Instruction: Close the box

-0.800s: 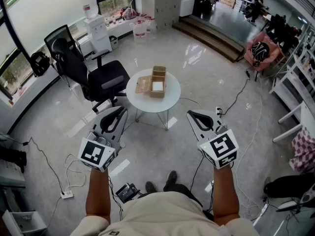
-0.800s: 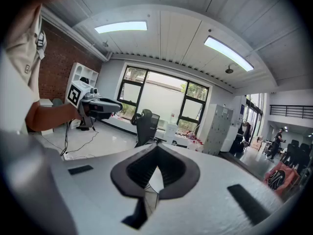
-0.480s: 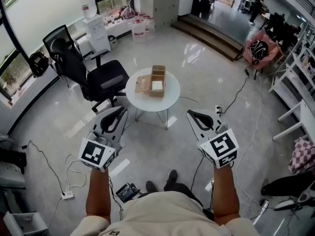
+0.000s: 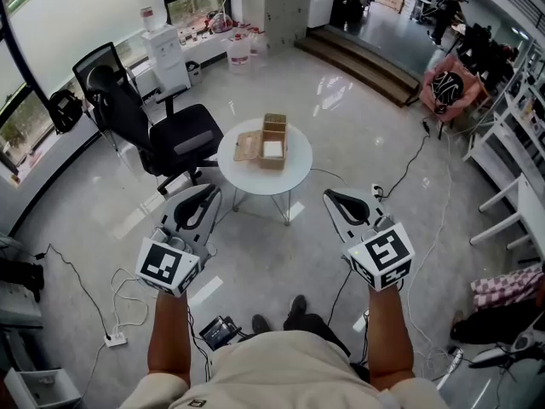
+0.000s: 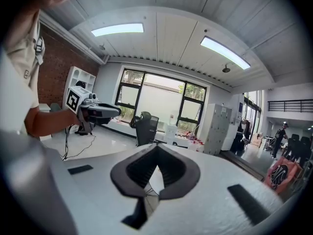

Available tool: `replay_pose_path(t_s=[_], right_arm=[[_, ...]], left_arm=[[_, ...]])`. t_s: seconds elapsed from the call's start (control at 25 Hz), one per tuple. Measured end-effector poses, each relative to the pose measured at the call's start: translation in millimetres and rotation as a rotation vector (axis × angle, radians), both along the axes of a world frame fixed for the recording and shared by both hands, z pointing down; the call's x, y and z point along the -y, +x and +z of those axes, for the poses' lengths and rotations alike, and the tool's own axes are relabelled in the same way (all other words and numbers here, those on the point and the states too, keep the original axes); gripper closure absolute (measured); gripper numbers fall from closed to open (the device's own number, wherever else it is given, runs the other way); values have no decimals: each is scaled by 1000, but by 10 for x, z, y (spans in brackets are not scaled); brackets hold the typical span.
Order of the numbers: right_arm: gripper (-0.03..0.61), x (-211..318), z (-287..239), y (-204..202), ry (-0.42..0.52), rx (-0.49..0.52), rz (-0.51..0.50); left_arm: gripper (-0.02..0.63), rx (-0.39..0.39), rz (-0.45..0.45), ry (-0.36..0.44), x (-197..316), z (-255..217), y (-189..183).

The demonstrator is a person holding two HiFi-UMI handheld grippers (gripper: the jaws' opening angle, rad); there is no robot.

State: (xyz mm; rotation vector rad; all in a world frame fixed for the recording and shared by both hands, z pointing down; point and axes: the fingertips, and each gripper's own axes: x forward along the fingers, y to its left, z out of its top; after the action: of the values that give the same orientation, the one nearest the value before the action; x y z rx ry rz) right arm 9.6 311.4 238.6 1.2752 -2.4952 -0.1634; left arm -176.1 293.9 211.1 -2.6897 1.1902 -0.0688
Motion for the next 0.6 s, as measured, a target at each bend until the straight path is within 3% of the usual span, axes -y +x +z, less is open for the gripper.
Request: replay_pose_path(t_s=[0.6], right_arm=[[584, 878, 175, 339, -23, 24, -63]], left_arm=[[577, 27, -77, -40, 750, 153, 306]])
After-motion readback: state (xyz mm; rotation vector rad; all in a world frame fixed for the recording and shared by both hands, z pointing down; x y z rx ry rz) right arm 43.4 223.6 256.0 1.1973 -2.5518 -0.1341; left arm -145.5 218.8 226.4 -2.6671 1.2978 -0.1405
